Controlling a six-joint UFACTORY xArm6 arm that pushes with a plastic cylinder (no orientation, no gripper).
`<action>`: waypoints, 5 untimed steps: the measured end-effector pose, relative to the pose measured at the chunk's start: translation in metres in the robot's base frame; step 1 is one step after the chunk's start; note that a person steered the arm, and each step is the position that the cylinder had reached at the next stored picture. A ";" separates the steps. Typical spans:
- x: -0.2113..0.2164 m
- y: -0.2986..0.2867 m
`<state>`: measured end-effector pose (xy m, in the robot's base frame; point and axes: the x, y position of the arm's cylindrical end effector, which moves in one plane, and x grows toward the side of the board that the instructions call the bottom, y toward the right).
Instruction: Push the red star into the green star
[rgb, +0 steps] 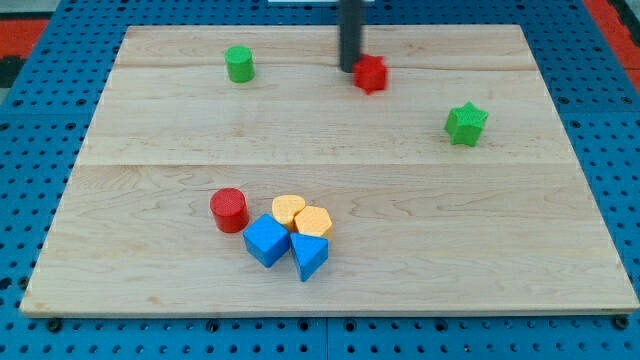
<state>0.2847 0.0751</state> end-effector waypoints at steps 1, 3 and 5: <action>0.012 0.080; -0.024 0.110; 0.047 0.104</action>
<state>0.3321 0.1788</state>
